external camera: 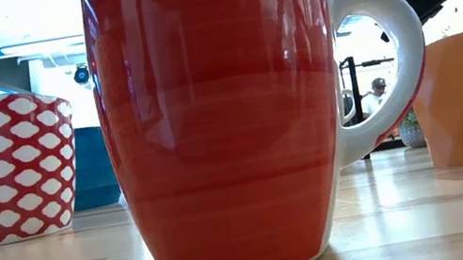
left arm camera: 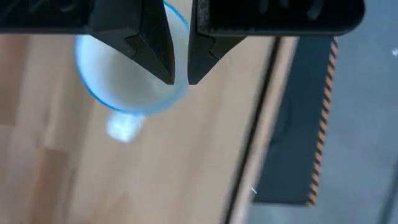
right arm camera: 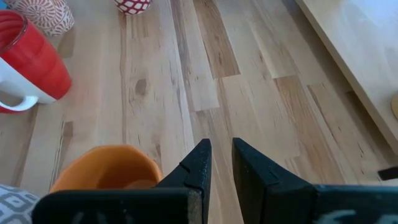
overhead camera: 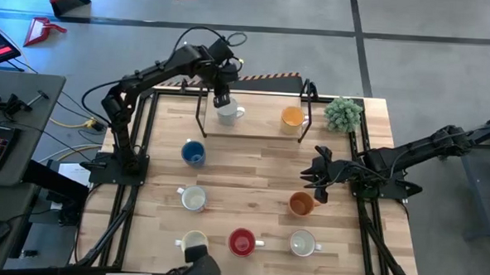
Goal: Place coffee mugs
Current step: Put the white blue mug on the shelf
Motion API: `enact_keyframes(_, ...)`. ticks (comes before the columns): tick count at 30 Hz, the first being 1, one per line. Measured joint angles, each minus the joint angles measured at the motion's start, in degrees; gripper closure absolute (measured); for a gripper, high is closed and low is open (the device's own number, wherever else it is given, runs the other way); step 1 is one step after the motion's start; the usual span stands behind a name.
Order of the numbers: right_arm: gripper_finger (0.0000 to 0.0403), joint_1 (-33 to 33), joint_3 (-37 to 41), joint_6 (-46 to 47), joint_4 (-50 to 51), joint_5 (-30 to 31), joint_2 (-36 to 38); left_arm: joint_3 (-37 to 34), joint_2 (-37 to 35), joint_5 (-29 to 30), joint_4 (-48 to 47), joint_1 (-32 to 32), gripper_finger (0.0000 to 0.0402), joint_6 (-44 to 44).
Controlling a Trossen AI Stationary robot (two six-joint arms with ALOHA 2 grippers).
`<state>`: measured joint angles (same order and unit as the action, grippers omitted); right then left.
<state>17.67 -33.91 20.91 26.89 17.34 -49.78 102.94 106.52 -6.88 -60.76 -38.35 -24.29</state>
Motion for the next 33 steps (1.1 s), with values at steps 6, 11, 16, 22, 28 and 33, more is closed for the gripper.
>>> enact_keyframes(6, 0.0359, 0.00, 0.00, -0.37, 0.33, 0.28, 0.00, 0.20, 0.02, -1.46, -5.95, 3.27, 0.0369, -0.36)
enact_keyframes(11, 0.0359, 0.00, 0.00, -0.37, 0.31, 0.44, 0.00, 0.20, 0.02, -0.96, -5.25, 4.30, 0.0369, -1.26)
enact_keyframes(16, 0.0359, 0.00, 0.00, -0.37, 0.31, 0.44, 0.00, 0.20, 0.02, -0.72, -6.08, 4.48, 0.0369, 0.28)
enact_keyframes(22, 0.0359, 0.00, 0.00, -0.97, 0.31, 0.46, 0.00, 0.20, 0.02, -0.76, -6.04, 6.65, 0.0369, 1.67)
enact_keyframes(28, 0.0359, 0.00, 0.00, -1.45, 0.28, 0.48, 0.00, 0.17, 0.02, -0.02, -6.03, 8.51, 0.0369, 3.13)
enact_keyframes(33, 0.0359, 0.00, 0.00, -1.45, 0.28, 0.48, 0.00, -2.39, 0.03, 1.82, -5.70, 8.99, 0.0369, 4.42)
